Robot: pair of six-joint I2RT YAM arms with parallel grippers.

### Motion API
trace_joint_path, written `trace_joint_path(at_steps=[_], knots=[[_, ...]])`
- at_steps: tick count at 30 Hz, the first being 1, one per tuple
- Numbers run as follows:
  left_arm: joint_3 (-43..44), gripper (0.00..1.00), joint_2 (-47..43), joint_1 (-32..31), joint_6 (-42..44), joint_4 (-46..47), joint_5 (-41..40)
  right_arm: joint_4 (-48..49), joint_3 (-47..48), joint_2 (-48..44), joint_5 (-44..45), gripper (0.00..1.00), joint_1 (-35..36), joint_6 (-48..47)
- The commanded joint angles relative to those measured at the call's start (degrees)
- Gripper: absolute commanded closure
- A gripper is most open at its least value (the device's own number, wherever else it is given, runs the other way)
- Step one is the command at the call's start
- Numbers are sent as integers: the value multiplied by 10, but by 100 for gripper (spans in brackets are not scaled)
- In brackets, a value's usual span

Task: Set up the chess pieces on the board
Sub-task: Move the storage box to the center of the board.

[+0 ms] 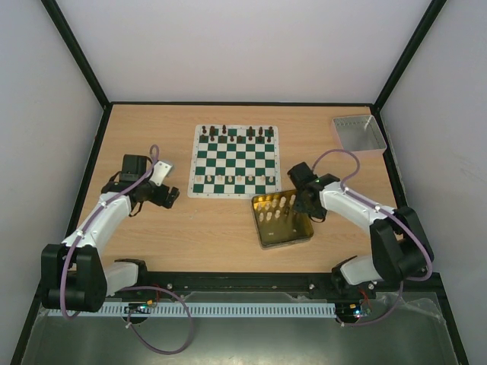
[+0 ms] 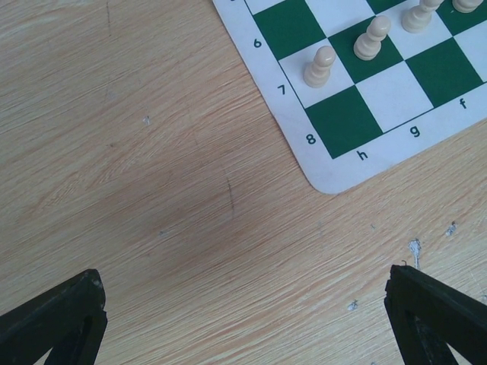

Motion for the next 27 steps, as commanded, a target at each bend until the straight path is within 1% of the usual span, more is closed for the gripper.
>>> trace_joint_path(at_steps=[1, 6, 9, 13, 18, 21, 27], knots=[[-6, 0, 2, -8, -7, 6, -4, -5, -3, 6, -9, 51, -59, -18], [-6, 0, 4, -13, -10, 13, -9, -14, 5, 1, -4, 50, -116, -23], [-7, 0, 5, -13, -11, 19, -8, -13, 3, 1, -8, 46, -156, -27], [-7, 0, 12, -13, -10, 26, -7, -11, 6, 12, -13, 45, -199, -32], [-8, 0, 18, -13, -10, 37, 0, -17, 20, 9, 4, 45, -236, -29], [-9, 0, 21, -14, -9, 41, 4, -18, 26, 4, 12, 41, -256, -29], [-8, 0, 29, -15, -7, 41, 6, -26, 37, -6, 34, 41, -277, -23]])
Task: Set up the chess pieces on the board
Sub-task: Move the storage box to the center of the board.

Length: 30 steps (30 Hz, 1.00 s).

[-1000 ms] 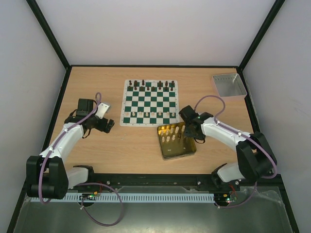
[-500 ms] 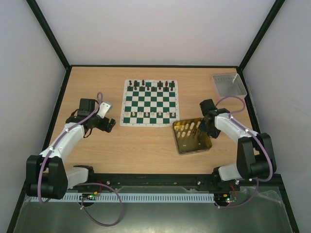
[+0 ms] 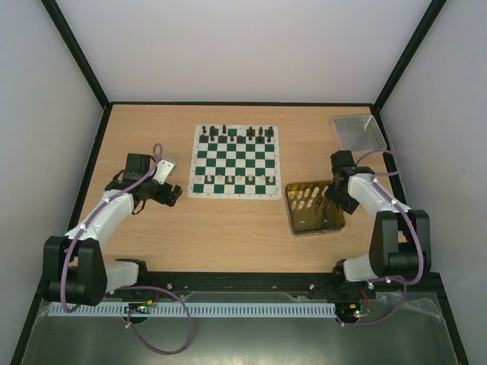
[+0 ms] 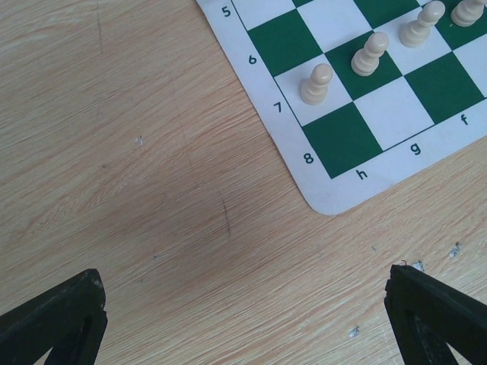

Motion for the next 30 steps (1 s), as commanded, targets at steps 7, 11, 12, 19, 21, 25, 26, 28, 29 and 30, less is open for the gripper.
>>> trace_joint_path(at_steps=[7, 11, 12, 19, 21, 25, 26, 28, 29, 30], knots=[[-8, 0, 8, -3, 1, 6, 7, -28, 38, -59, 26, 41, -17, 5], [-4, 0, 10, -4, 2, 3, 4, -39, 60, -107, 17, 32, -17, 1], [-3, 0, 11, -4, 2, 3, 4, -40, 61, -114, 12, 31, -16, -2], [-4, 0, 15, -4, 7, -2, -11, -8, 31, -187, -28, 28, 49, -24], [-4, 0, 16, -3, 7, -3, -17, -12, 46, -203, -14, 28, 111, -27], [-2, 0, 18, -3, 8, -8, -19, -12, 52, -188, -76, 29, 210, -28], [-3, 0, 18, -3, 8, -9, -21, -8, 47, -178, -90, 29, 235, -28], [-1, 0, 21, -3, 7, -10, -23, -4, 38, -155, -100, 30, 296, -29], [-1, 0, 22, -3, 6, -11, -24, 0, 32, -142, -102, 30, 316, -30], [-1, 0, 23, -3, 6, -11, -24, 4, 27, -131, -108, 30, 331, -33]])
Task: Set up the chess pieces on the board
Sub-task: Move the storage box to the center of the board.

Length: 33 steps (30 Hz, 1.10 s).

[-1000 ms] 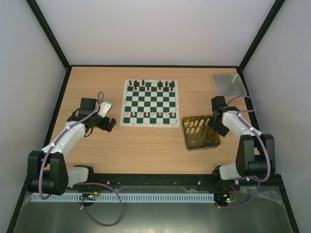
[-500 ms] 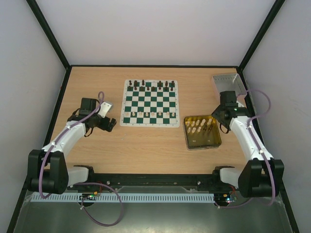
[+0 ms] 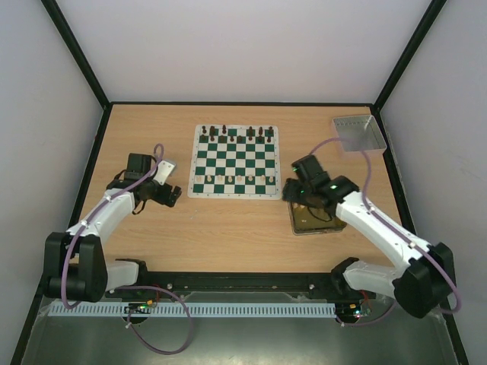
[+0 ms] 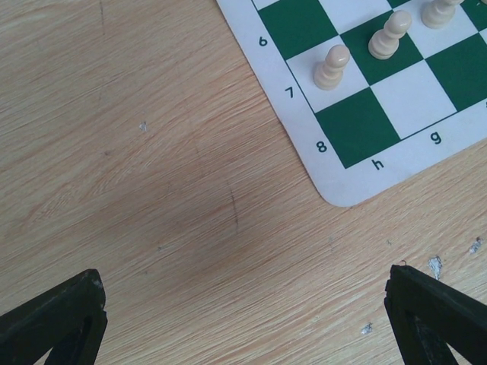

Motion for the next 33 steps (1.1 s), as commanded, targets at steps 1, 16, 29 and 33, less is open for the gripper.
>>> trace_joint_path(at_steps=[1, 16, 29, 33], knots=[[-1, 0, 10, -1, 5, -12, -9, 11, -21, 49, -42, 30, 72, -14], [-3, 0, 25, -1, 2, -8, -26, 54, -45, 150, -60, 31, 81, -50], [-2, 0, 37, -1, 2, -1, -26, 44, -33, 169, 11, 32, 58, -36], [0, 0, 36, -1, 2, 0, -27, 58, -11, 176, 1, 35, 52, -36]])
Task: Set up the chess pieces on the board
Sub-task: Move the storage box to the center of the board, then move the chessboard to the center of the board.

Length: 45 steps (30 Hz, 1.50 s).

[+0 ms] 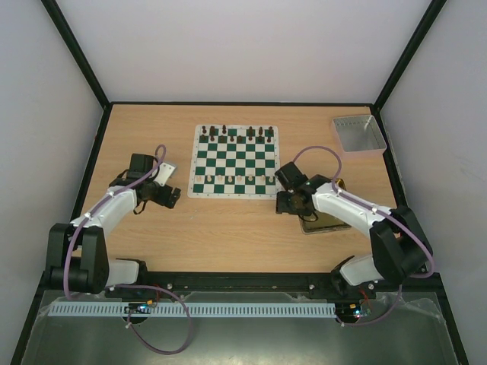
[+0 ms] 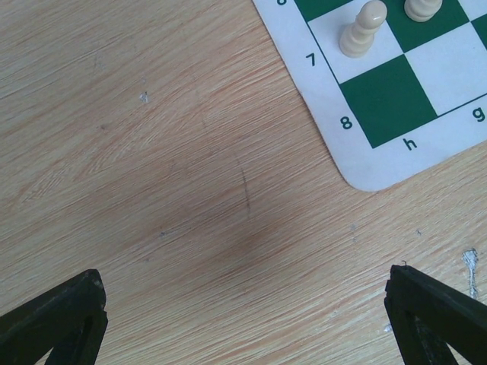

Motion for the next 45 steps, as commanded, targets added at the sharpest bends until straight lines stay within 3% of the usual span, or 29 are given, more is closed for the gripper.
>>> trace_joint_path(at_steps=[1, 10, 17, 27, 45], knots=[[1, 0, 2, -1, 2, -1, -3, 13, 38, 19, 11, 35, -7, 2], [16, 0, -6, -1, 2, -8, -2, -10, 224, 152, 33, 35, 37, 20], [14, 0, 6, -1, -12, 2, 1, -99, 481, 325, 53, 29, 39, 7], [15, 0, 11, -1, -20, 10, 4, -219, 812, 567, 74, 30, 32, -19], [9, 0, 21, -1, -25, 21, 11, -162, 821, 630, 77, 31, 2, -31]])
